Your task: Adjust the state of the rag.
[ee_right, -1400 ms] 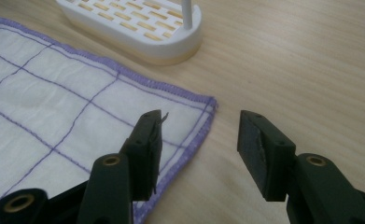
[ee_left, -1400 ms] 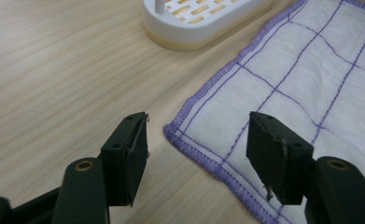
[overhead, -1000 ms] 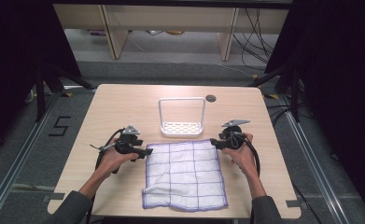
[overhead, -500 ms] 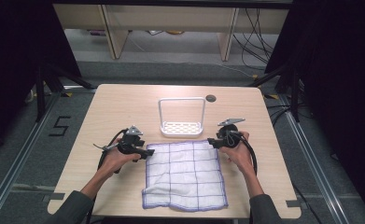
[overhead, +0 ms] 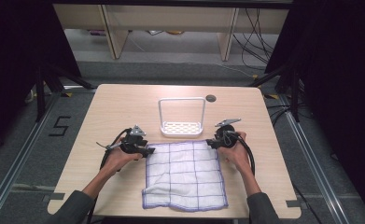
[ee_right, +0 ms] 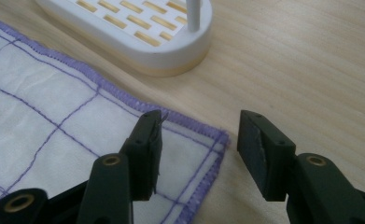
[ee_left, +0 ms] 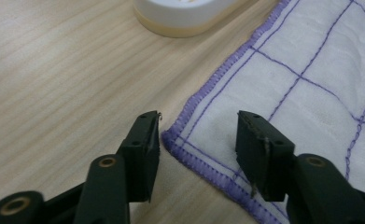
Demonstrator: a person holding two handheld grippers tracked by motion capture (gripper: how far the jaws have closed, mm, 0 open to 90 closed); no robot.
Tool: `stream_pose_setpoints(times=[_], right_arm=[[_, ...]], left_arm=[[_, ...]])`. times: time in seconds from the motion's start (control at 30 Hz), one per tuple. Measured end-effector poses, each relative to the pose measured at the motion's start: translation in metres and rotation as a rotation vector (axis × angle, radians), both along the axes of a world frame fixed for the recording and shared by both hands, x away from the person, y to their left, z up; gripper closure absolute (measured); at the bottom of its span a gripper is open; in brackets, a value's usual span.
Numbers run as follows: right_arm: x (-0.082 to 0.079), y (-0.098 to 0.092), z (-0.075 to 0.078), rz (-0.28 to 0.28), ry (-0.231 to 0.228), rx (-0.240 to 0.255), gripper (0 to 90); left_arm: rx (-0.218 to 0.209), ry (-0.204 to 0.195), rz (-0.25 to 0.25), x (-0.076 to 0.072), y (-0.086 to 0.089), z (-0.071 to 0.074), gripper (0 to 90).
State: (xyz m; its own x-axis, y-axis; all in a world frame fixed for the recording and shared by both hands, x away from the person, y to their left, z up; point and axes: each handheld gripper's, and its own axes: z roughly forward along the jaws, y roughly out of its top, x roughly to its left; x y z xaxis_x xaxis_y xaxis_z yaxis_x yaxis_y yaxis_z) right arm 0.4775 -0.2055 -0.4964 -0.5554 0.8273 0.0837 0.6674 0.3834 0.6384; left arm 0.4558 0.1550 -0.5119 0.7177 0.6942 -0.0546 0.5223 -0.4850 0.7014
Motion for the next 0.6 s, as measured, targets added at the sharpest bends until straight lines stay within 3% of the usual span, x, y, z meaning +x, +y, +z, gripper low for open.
stream_pose_setpoints(times=[0.1, 0.13, 0.2, 0.27, 0.33, 0.4, 0.43, 0.47, 0.6], right_arm=[[0.0002, 0.0030, -0.0042, 0.000, -0.007, 0.000, 50.9], [-0.0002, 0.0035, -0.0032, -0.001, 0.013, -0.008, 51.1], [0.0021, 0.0022, -0.0054, 0.023, -0.014, -0.031, 52.9], [0.0012, 0.0034, -0.0059, 0.009, -0.013, -0.015, 56.0], [0.0017, 0.0023, -0.0066, 0.022, -0.027, -0.013, 64.3], [0.0011, 0.0021, -0.0065, 0.019, -0.028, -0.021, 67.1], [0.0019, 0.0018, -0.0086, 0.029, -0.054, -0.016, 72.3], [-0.0023, 0.0047, -0.0066, 0.019, -0.006, 0.005, 80.7], [-0.0029, 0.0058, -0.0056, 0.027, -0.018, -0.005, 86.2]], left_arm=[[-0.010, -0.004, -0.017, -0.0016, -0.0028, -0.0001, 61.4], [-0.001, -0.006, -0.029, -0.0021, -0.0029, 0.0005, 64.2], [-0.004, -0.013, -0.028, -0.0030, -0.0047, 0.0002, 69.7], [0.000, -0.014, -0.047, -0.0033, -0.0045, 0.0004, 74.3], [-0.002, -0.023, -0.052, -0.0051, -0.0059, 0.0000, 78.1], [-0.005, -0.024, -0.052, -0.0053, -0.0061, 0.0000, 80.1], [-0.009, -0.025, -0.050, -0.0055, -0.0062, -0.0001, 82.0], [-0.017, -0.022, -0.049, -0.0055, -0.0060, 0.0002, 84.0], [-0.027, -0.026, -0.054, -0.0057, -0.0048, 0.0006, 85.7]])
